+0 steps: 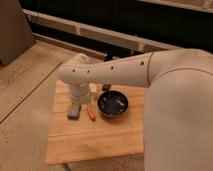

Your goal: Place the bottle in the ceramic bowl

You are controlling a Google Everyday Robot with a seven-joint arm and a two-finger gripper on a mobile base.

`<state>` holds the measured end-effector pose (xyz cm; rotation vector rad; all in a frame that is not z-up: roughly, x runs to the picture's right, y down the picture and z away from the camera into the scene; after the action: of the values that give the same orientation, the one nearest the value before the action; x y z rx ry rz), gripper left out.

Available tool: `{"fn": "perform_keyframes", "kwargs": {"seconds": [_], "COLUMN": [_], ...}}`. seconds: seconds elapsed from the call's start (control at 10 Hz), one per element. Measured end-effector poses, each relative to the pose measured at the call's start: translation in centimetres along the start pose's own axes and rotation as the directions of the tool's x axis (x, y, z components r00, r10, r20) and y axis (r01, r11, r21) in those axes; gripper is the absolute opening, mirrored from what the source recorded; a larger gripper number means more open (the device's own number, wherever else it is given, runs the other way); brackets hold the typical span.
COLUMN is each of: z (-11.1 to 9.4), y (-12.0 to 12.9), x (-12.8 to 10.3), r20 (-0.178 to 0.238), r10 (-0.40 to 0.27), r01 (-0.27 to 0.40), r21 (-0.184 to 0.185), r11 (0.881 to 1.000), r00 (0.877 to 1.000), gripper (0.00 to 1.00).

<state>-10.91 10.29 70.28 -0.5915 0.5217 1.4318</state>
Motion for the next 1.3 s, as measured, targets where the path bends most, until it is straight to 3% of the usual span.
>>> {"fn": "perform_keyframes", "kwargs": {"seconds": [1.1, 1.3], "z": [-0.01, -0.78], "y": [-0.04, -0.08], "x": [-0.02, -0.79], "r20": [0.001, 0.050], "r10": [-0.001, -0.016], "r01": [0.001, 0.015], "r21": [0.001, 0.018], "r11": [1.000, 1.000], "r00": [1.000, 0.999], "gripper": [0.65, 0.65]}}
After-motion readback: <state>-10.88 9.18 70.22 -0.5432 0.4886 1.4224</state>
